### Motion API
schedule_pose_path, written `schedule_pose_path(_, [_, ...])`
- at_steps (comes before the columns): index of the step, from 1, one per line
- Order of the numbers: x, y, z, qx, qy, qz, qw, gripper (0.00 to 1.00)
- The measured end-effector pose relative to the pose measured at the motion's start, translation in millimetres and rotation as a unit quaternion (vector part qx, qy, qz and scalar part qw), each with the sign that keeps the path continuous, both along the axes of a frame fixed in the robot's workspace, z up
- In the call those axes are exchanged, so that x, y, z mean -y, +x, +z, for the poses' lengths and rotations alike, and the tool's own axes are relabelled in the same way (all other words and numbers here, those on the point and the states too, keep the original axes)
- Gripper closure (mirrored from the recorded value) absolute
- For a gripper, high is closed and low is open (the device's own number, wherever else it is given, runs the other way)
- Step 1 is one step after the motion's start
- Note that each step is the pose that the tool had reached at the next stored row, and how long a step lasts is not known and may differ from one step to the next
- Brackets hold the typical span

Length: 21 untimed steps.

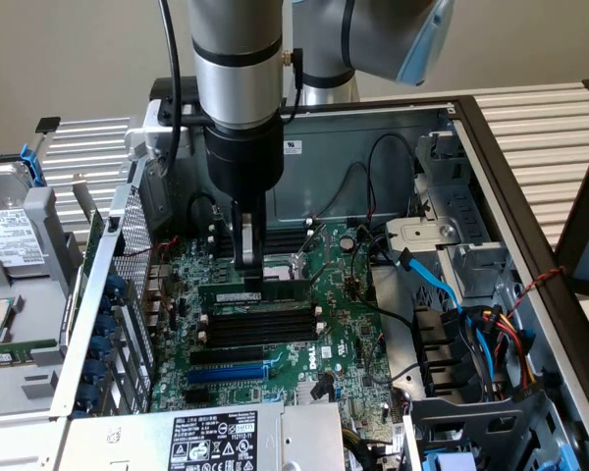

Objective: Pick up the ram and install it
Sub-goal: 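Insert the ram into the slot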

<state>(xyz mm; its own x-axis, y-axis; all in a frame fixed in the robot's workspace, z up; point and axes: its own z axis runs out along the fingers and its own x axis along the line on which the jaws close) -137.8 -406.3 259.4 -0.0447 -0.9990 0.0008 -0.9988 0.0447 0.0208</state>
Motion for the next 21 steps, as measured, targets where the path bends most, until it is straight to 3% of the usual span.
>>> schedule_pose_path(4, [0.1, 0.0, -6.0, 0.0000, 0.0001, 0.000, 1.0000, 0.88])
schedule_pose_path(15, [0.1, 0.0, -7.1, 0.0008, -0.0018, 0.000, 1.0000, 0.88])
schedule_pose_path(16, [0.1, 0.0, -7.1, 0.0014, -0.0020, 0.000, 1.0000, 0.88])
schedule_pose_path(18, [0.1, -0.1, -7.5, 0.0085, -0.0047, 0.000, 1.0000, 0.88])
schedule_pose_path(21, [0.1, 0.0, -7.5, 0.0096, -0.0057, 0.000, 0.9999, 0.88])
